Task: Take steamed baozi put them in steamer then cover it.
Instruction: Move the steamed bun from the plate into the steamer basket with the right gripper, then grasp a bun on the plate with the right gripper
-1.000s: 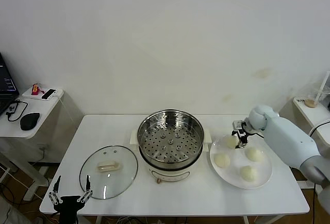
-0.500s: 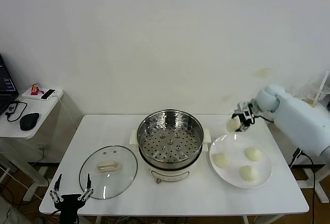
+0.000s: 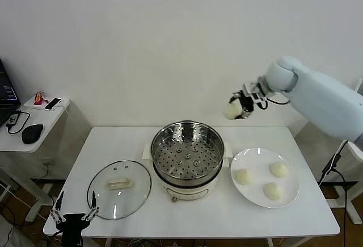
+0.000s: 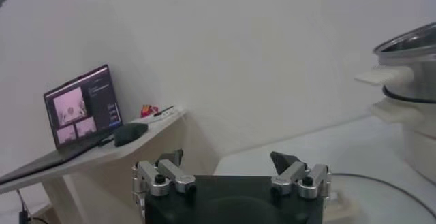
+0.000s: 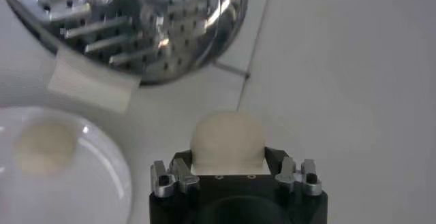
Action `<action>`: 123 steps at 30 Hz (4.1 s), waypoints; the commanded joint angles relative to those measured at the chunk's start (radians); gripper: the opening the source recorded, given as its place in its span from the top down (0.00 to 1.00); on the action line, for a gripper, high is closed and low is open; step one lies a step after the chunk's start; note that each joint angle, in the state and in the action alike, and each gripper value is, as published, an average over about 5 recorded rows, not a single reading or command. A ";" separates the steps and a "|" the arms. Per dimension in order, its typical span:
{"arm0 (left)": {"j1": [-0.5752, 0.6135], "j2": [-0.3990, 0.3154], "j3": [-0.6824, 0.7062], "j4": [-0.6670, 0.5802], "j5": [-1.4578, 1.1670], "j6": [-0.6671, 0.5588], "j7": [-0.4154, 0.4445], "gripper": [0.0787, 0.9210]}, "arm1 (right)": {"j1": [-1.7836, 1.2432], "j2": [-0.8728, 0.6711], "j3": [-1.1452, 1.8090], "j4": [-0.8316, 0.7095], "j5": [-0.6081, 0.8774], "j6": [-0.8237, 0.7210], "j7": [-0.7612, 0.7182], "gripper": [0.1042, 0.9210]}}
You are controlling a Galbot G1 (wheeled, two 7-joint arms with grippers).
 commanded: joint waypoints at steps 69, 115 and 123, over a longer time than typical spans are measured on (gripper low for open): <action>-0.021 0.037 -0.052 -0.023 -0.045 0.010 0.004 0.12 | 0.215 -0.150 -0.244 0.265 0.053 -0.128 -0.004 0.12; -0.041 0.055 -0.073 0.007 -0.049 0.026 0.012 0.12 | -0.499 -0.278 0.096 0.185 -0.145 -0.252 0.055 0.12; -0.040 0.054 -0.077 0.008 -0.049 0.026 0.012 0.12 | -0.521 -0.232 0.113 0.142 -0.155 -0.251 0.067 0.12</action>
